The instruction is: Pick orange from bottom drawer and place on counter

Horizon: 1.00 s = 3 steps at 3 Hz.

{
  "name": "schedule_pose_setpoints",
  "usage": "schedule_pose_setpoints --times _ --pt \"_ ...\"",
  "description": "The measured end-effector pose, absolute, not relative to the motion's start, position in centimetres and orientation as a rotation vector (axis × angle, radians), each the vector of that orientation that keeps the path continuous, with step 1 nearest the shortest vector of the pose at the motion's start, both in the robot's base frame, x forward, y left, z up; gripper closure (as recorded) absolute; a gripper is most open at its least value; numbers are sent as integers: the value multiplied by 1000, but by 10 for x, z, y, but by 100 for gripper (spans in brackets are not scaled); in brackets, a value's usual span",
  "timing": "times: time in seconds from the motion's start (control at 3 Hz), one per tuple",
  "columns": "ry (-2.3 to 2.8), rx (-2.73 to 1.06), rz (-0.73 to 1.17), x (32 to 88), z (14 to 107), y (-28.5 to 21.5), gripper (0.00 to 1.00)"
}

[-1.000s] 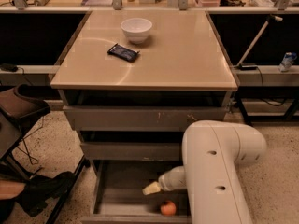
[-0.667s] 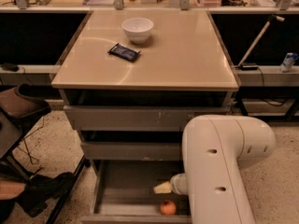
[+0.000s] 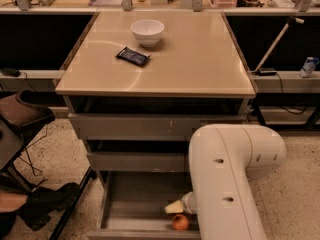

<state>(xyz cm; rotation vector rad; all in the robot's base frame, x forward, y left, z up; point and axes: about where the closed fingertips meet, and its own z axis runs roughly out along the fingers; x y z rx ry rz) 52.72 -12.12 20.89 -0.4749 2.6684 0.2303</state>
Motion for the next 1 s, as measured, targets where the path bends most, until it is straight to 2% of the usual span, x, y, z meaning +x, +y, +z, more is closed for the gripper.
schedule_pose_setpoints --times 0.33,1.0 --pt "2764 -404 274 497 183 -129 0" --pt "2784 -442 235 475 162 -113 0"
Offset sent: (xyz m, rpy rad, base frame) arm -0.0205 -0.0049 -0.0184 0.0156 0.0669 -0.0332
